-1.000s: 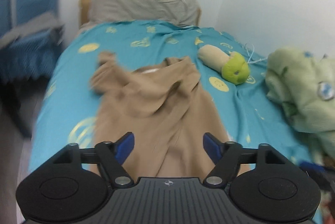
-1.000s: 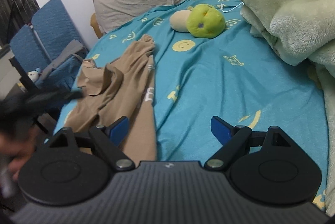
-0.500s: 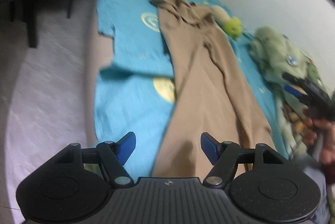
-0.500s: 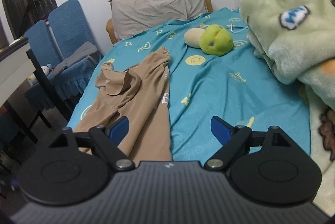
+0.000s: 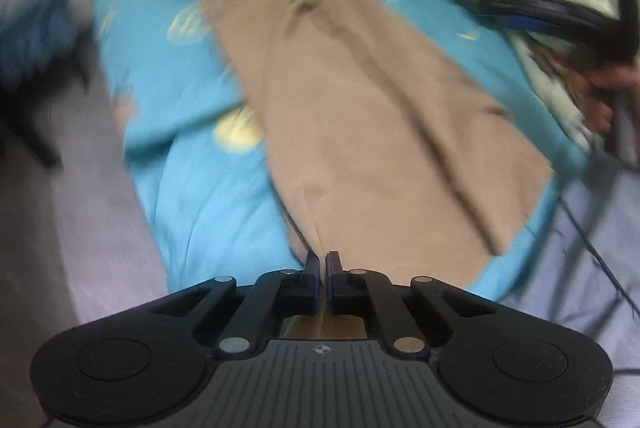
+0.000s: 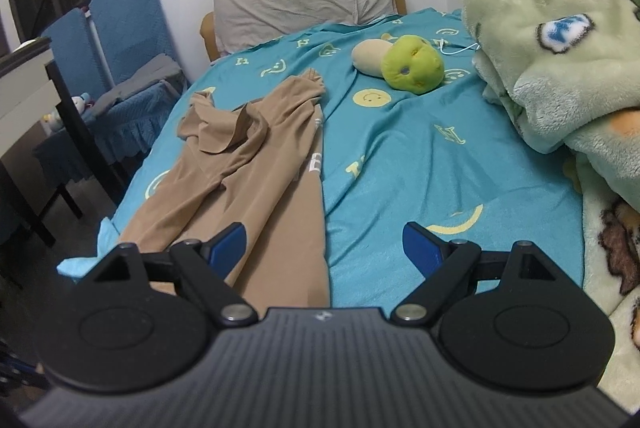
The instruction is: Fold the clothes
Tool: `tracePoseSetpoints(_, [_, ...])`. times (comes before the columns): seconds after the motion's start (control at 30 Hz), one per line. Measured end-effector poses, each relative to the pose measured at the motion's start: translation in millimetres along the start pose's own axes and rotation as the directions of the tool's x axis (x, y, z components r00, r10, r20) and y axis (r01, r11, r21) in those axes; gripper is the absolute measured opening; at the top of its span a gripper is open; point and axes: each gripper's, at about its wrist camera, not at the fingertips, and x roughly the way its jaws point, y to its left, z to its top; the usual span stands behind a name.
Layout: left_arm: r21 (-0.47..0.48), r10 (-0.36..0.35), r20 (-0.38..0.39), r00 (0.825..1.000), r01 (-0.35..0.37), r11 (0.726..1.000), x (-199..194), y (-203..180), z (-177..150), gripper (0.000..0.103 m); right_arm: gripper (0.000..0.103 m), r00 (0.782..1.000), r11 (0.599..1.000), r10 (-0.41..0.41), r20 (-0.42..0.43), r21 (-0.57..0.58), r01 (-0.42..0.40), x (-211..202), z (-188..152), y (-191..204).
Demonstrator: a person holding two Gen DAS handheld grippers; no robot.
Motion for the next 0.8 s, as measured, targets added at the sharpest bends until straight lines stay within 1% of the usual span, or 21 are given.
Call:
tracePoseSetpoints(0.1, [0.117, 0.03, 0.017, 0.999, -0.032, 0.993, -14.4, -53.3, 23.2, 0.002, 0.087, 1.0, 1.0, 0.017, -0.002, 0.023, -0.017, -1.2, 1.0, -4.0])
tracePoseSetpoints(0.2, [0.232, 0.057, 0.038, 0.998, -0.065, 0.971, -28.8, -106.6, 46.4, 0.001, 0.087, 0.999, 0.998, 0.033, -0.005, 0.048, -0.033, -2.1, 2.0, -7.8])
tracePoseSetpoints(0.23, [0.252, 0.058, 0.033, 0.998, -0.064, 0.966, -27.3, -120.9, 50.3, 0.0, 0.087, 0.999, 0.998, 0.038, -0.006, 0.057, -0.038, -2.7, 2.5, -9.4])
tracePoseSetpoints(0.27, [0.25, 0.05, 0.016, 0.999, -0.052, 0.967, -20.2, -132.3, 52.4, 0.0, 0.087, 0.999, 0.997, 0.045, -0.005, 0.067, -0.045, -3.8, 2.9, -11.2])
tracePoseSetpoints(0.33, [0.226, 0.036, -0.026, 0.999, -0.03, 0.974, 1.0, -150.5, 54.8, 0.0, 0.087, 0.998, 0.994, 0.06, -0.002, 0.087, -0.06, -6.8, 3.4, -15.1])
tracePoseSetpoints(0.43, [0.181, 0.057, -0.094, 0.994, -0.039, 0.983, 42.3, -162.6, 50.6, 0.0, 0.087, 0.996, 0.99, 0.084, -0.002, 0.111, -0.083, -10.7, 3.8, -19.4])
tracePoseSetpoints(0.47, [0.165, 0.06, -0.107, 0.993, -0.042, 0.985, 52.2, -164.2, 50.0, 0.0, 0.087, 0.996, 0.989, 0.091, -0.001, 0.117, -0.091, -11.9, 4.0, -20.8])
tracePoseSetpoints(0.53, [0.116, 0.05, -0.097, 0.994, -0.038, 0.992, 58.4, -159.8, 51.0, 0.002, 0.087, 0.995, 0.988, 0.104, 0.005, 0.118, -0.104, -15.3, 4.8, -22.3])
tracePoseSetpoints(0.6, [0.029, 0.037, -0.044, 0.998, -0.036, 0.999, 51.7, -148.8, 57.8, 0.009, 0.087, 0.993, 0.987, 0.115, 0.013, 0.115, -0.116, -18.9, 5.6, -22.9])
tracePoseSetpoints(0.67, [-0.048, 0.04, 0.041, 0.998, -0.038, 0.998, 39.7, -138.7, 68.4, 0.015, 0.087, 0.992, 0.987, 0.121, 0.026, 0.106, -0.123, -21.6, 7.1, -22.4])
tracePoseSetpoints(0.73, [-0.114, 0.081, 0.142, 0.987, -0.065, 0.991, 23.6, -130.0, 79.1, 0.02, 0.087, 0.992, 0.988, 0.121, 0.044, 0.091, -0.124, -23.6, 8.9, -20.6])
tracePoseSetpoints(0.77, [-0.14, 0.096, 0.184, 0.978, -0.07, 0.988, 16.7, -126.7, 84.7, 0.026, 0.087, 0.992, 0.989, 0.117, 0.054, 0.081, -0.121, -24.5, 9.6, -19.1])
tracePoseSetpoints(0.8, [-0.164, 0.109, 0.225, 0.968, -0.073, 0.984, 9.8, -123.7, 90.5, 0.034, 0.087, 0.991, 0.991, 0.114, 0.065, 0.069, -0.118, -25.9, 10.0, -17.4])
